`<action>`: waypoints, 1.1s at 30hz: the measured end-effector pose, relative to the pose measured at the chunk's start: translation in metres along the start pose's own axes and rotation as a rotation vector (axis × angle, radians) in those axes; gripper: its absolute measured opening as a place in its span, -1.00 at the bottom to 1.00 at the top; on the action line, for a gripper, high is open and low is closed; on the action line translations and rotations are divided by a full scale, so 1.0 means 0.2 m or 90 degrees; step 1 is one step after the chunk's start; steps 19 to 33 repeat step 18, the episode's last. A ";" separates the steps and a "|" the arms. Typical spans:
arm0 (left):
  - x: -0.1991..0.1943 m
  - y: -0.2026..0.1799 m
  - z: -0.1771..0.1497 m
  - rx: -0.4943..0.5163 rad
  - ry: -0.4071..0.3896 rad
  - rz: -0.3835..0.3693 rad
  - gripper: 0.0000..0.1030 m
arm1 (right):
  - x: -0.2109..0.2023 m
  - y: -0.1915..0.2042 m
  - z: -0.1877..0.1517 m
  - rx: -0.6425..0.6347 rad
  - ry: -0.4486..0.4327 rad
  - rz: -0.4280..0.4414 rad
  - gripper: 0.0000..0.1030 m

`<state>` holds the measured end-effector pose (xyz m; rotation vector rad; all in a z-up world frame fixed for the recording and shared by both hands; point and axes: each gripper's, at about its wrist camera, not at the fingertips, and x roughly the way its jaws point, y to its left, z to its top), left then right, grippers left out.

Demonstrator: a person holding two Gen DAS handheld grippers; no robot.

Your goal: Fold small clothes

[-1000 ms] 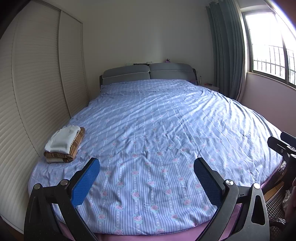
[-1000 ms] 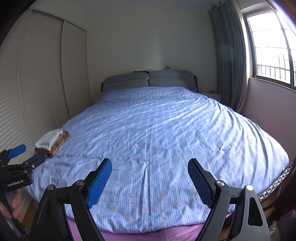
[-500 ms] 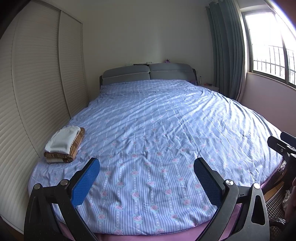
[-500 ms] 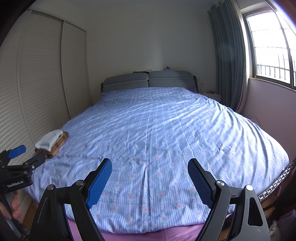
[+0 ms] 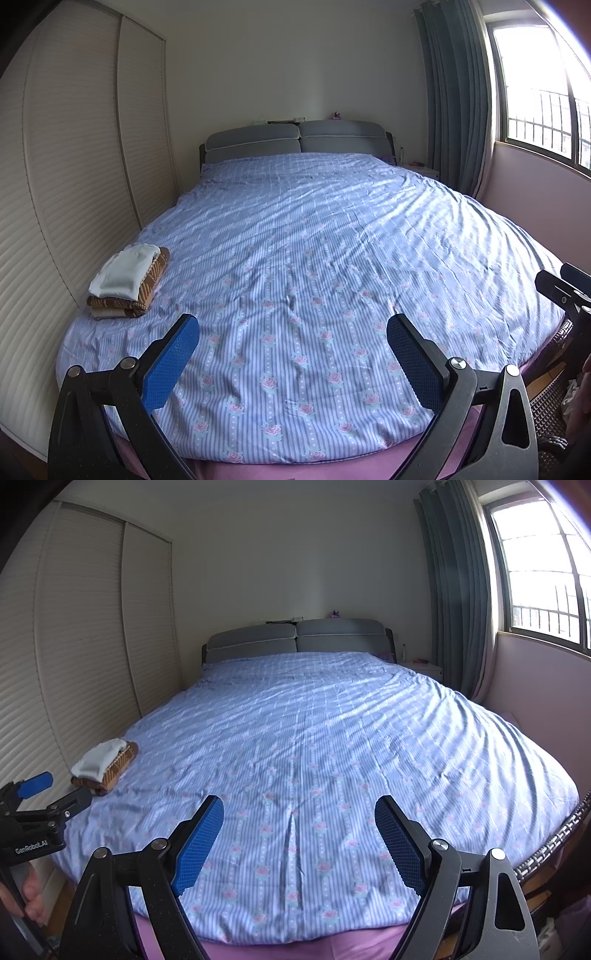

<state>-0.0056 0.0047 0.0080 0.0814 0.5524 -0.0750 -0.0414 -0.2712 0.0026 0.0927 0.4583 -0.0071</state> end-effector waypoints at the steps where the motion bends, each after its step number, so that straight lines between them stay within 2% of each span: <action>1: 0.00 0.00 0.00 0.000 0.003 0.001 1.00 | 0.00 0.00 0.00 -0.001 0.000 0.000 0.65; 33: -0.01 -0.04 0.00 0.012 -0.003 -0.012 1.00 | 0.01 -0.01 0.00 -0.003 0.000 0.004 0.65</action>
